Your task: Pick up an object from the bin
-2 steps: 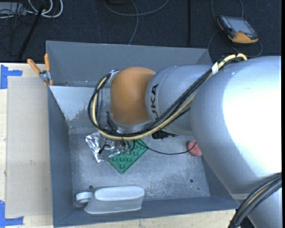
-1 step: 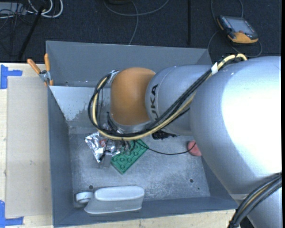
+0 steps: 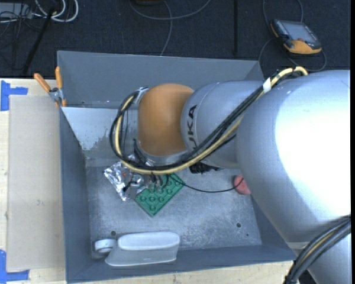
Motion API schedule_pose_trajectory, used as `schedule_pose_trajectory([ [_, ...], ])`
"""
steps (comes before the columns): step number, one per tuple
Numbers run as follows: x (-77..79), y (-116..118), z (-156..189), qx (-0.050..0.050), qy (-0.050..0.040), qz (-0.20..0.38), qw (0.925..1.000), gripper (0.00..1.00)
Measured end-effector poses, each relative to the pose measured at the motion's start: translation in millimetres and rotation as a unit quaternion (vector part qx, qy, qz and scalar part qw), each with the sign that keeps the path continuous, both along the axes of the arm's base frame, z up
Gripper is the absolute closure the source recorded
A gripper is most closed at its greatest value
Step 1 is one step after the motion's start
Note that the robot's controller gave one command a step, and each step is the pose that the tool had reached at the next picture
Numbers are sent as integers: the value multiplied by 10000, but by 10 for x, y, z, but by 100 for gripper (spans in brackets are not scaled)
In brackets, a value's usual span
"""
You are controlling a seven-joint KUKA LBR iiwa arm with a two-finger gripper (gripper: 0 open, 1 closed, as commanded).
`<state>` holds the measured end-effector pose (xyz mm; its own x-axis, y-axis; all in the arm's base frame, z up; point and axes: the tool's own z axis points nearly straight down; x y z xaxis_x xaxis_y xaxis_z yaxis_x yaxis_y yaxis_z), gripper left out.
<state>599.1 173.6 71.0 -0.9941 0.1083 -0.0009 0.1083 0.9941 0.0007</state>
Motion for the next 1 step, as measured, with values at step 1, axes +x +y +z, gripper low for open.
schedule_pose_trajectory([
  [1,8,-54,1938,10,-44,161,9999,100],
])
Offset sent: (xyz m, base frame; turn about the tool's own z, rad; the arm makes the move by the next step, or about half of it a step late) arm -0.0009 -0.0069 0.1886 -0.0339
